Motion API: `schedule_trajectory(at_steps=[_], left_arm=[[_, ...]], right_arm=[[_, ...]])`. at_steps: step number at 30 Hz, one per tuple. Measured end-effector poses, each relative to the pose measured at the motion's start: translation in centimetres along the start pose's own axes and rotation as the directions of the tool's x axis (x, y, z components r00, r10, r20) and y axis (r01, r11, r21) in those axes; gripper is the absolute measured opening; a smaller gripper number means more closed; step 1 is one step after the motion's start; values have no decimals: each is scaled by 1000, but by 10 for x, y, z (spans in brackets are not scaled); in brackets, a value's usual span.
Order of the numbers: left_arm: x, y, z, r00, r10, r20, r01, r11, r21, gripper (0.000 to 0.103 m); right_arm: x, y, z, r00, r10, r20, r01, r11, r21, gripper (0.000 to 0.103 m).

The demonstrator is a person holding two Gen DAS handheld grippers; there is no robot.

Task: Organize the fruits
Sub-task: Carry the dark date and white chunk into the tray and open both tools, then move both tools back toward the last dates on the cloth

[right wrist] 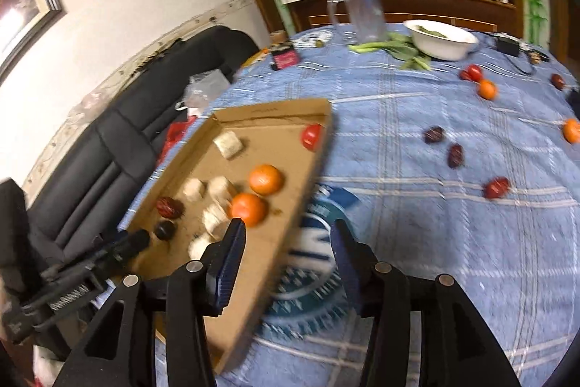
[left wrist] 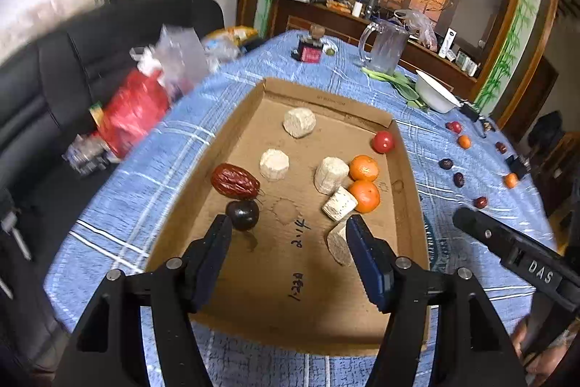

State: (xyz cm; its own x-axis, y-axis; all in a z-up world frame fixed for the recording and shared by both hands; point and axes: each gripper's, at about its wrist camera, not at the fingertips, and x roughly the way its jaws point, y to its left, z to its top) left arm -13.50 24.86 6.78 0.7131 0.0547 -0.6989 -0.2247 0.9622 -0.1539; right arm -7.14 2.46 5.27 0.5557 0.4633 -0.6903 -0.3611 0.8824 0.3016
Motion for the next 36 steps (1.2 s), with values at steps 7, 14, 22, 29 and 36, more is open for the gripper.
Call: schedule_trajectory(at_steps=[7, 14, 22, 29, 36], left_arm=[[-27, -31, -14, 973, 185, 137, -198, 976, 93, 88], [-35, -47, -20, 976, 174, 135, -191, 973, 131, 89], [-41, -64, -27, 977, 162, 138, -184, 968, 171, 89], [-40, -71, -29, 980, 153, 128, -175, 967, 186, 89], [-32, -72, -28, 985, 139, 98, -156, 970, 188, 89]], right_arm=[[-12, -9, -29, 996, -87, -1, 87, 996, -8, 55], [-27, -8, -44, 995, -102, 18, 102, 994, -27, 61], [-36, -11, -50, 995, -92, 27, 93, 995, -22, 61], [-35, -20, -52, 996, -87, 19, 87, 996, -3, 63], [-34, -36, -52, 996, -93, 9, 93, 995, 26, 63]])
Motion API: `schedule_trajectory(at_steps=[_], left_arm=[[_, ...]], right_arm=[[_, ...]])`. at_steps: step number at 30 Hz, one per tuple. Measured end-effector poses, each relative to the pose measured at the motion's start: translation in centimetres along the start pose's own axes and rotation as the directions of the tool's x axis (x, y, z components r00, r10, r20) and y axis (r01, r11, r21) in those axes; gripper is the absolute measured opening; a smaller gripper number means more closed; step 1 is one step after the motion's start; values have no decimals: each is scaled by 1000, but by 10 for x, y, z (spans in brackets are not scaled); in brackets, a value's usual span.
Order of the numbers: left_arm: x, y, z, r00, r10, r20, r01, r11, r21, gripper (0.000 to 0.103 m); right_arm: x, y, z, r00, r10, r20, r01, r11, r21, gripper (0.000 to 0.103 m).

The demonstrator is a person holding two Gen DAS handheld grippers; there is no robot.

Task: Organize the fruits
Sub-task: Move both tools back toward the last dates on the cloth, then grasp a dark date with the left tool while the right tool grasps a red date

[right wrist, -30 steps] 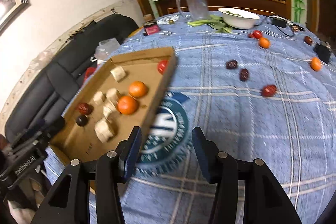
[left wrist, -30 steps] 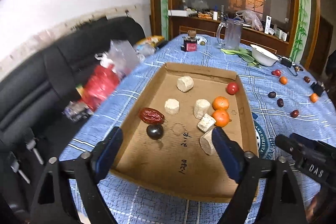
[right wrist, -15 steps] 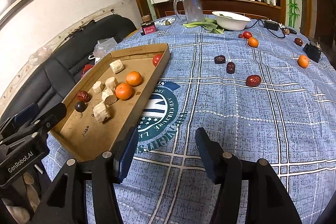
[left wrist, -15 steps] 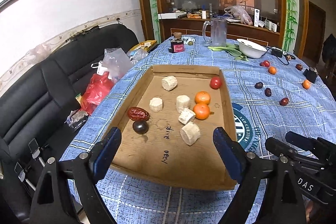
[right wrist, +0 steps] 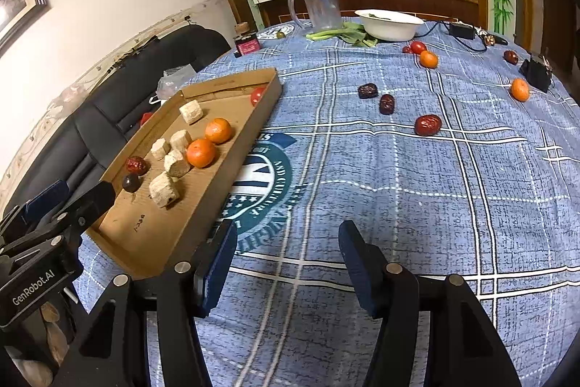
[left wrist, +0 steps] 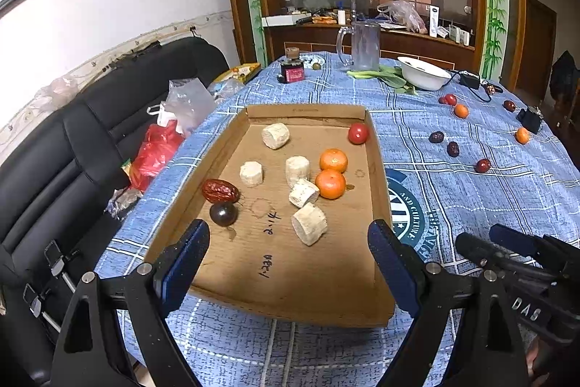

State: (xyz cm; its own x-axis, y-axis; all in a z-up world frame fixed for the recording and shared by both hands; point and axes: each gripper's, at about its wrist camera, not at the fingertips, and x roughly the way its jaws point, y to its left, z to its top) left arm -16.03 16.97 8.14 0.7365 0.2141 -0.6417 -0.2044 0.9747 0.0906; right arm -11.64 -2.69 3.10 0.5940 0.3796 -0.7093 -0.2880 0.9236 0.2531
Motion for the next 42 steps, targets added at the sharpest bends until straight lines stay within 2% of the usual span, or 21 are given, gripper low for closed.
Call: schedule_trajectory(at_steps=[3, 9, 12, 14, 18, 22, 26, 33, 35, 36, 37, 38, 40, 42], left_arm=[[4, -2, 1, 1000, -22, -15, 22, 1000, -5, 89], [12, -27, 6, 992, -122, -37, 123, 992, 30, 89], [19, -48, 12, 979, -195, -67, 199, 978, 60, 88], [26, -61, 20, 963, -251, -93, 258, 964, 65, 88], [38, -78, 37, 952, -289, -106, 296, 953, 65, 88], [54, -96, 55, 940, -318, -125, 328, 942, 68, 88], [76, -104, 72, 913, -369, -176, 379, 925, 26, 88], [102, -110, 87, 911, -360, -203, 368, 930, 0, 88], [108, -112, 91, 906, -367, -209, 374, 927, -5, 88], [111, -115, 93, 902, -376, -211, 384, 923, -6, 88], [114, -117, 94, 899, -383, -214, 390, 921, -10, 88], [118, -119, 96, 891, -397, -222, 403, 915, -21, 88], [126, -125, 98, 870, -431, -242, 434, 900, -42, 81], [133, -134, 98, 856, -442, -266, 447, 893, -46, 73]], right_arm=[[-2, -17, 3, 1000, -16, 5, 16, 999, 34, 63], [-11, -76, 6, 997, -74, 6, 72, 986, 152, 63], [-13, -101, 9, 995, -104, -9, 104, 977, 185, 63], [-13, -116, 13, 993, -114, -23, 116, 973, 201, 63], [-10, -133, 27, 990, -131, -51, 139, 972, 192, 62], [6, -143, 51, 989, -110, -98, 126, 976, 177, 62], [31, -141, 70, 985, -122, -119, 137, 981, 134, 62], [71, -127, 92, 985, -130, -117, 138, 988, 63, 63], [76, -122, 95, 981, -160, -108, 164, 986, 31, 62], [78, -119, 95, 980, -173, -101, 175, 984, 16, 57], [79, -118, 95, 978, -188, -89, 189, 982, 3, 41], [79, -118, 94, 977, -194, -85, 195, 981, -2, 34], [76, -124, 94, 983, -168, -74, 170, 985, 29, 34], [71, -133, 93, 984, -166, -64, 170, 983, 66, 34]])
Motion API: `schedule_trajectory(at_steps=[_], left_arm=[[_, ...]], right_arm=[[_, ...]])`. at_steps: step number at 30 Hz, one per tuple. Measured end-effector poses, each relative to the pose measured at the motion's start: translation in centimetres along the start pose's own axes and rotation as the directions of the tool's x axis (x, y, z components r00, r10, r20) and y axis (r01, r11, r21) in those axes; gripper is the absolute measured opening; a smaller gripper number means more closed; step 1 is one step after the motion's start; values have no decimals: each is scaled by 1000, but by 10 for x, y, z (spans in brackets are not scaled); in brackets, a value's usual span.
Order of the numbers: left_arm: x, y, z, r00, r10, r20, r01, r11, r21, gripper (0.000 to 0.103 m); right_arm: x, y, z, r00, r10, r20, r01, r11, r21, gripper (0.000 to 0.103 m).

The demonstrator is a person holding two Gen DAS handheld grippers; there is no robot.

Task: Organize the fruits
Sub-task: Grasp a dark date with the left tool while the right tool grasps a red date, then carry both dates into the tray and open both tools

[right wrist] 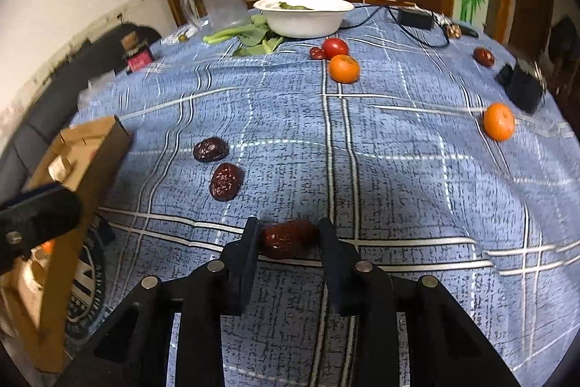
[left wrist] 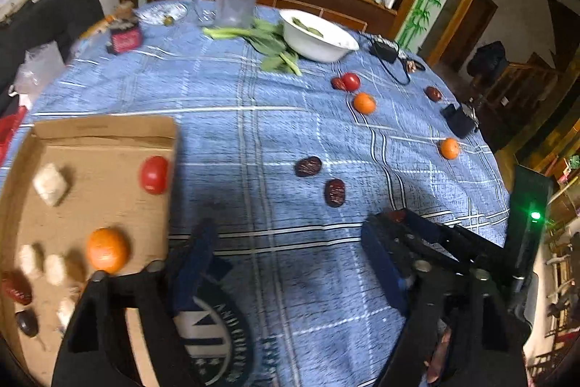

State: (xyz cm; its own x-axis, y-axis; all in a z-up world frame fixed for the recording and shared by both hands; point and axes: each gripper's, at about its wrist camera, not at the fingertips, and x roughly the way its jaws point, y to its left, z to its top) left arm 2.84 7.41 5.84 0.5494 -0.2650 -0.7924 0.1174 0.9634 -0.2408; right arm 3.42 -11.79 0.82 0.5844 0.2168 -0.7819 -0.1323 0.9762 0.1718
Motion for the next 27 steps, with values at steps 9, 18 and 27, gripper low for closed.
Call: schedule_trajectory(at_steps=[9, 18, 27], left_arm=[[50, -45, 13, 999, 19, -43, -13, 991, 136, 55], [89, -61, 13, 991, 126, -42, -113, 968, 226, 18], [87, -58, 9, 993, 118, -28, -109, 971, 214, 18]], right_arm=[[-11, -46, 4, 1000, -6, 23, 2, 989, 151, 34], [-10, -58, 5, 1000, 9, 8, -11, 980, 197, 34], [-7, -43, 4, 998, -66, 0, 65, 992, 108, 40]])
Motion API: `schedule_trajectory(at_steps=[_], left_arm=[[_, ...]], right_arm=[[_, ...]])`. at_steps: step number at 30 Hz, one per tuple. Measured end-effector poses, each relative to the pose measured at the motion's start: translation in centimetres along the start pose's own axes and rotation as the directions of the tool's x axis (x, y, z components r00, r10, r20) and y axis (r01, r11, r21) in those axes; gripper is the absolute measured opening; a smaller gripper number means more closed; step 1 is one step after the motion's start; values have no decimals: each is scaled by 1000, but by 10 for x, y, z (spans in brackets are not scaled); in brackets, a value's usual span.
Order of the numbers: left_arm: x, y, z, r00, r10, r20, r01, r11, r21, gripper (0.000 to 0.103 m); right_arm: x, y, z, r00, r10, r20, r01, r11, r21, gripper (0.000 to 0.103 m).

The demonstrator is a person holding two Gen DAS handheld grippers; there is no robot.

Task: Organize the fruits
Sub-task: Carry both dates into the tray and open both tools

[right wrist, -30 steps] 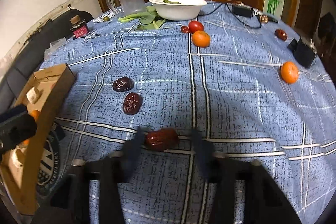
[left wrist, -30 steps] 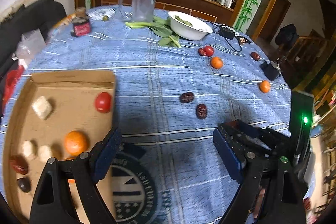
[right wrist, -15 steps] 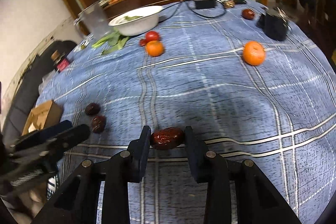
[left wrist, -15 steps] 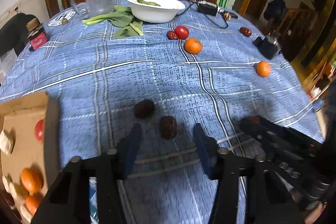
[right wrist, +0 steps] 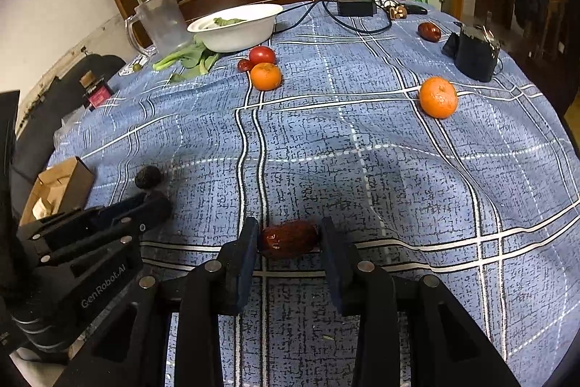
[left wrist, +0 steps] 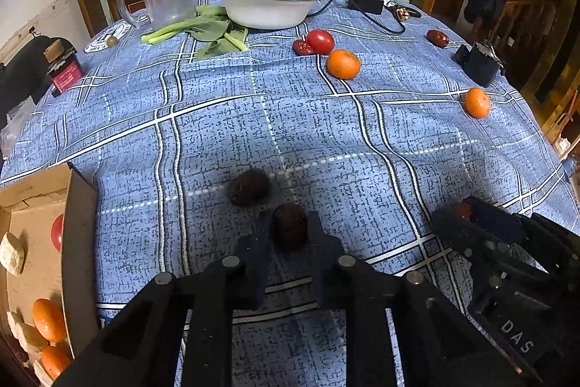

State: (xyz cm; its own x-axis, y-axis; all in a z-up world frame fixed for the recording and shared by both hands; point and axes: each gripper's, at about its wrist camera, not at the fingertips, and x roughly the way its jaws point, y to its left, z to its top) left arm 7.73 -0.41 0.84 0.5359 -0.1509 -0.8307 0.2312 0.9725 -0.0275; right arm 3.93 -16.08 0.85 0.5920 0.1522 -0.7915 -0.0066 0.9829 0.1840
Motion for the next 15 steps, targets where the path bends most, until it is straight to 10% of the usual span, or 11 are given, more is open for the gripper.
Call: schedule_trajectory(at_steps=[15], left_arm=[[-37, 6, -15, 998, -38, 49, 39, 999, -32, 17]], right_arm=[[-19, 1, 5, 993, 62, 98, -63, 998, 7, 34]])
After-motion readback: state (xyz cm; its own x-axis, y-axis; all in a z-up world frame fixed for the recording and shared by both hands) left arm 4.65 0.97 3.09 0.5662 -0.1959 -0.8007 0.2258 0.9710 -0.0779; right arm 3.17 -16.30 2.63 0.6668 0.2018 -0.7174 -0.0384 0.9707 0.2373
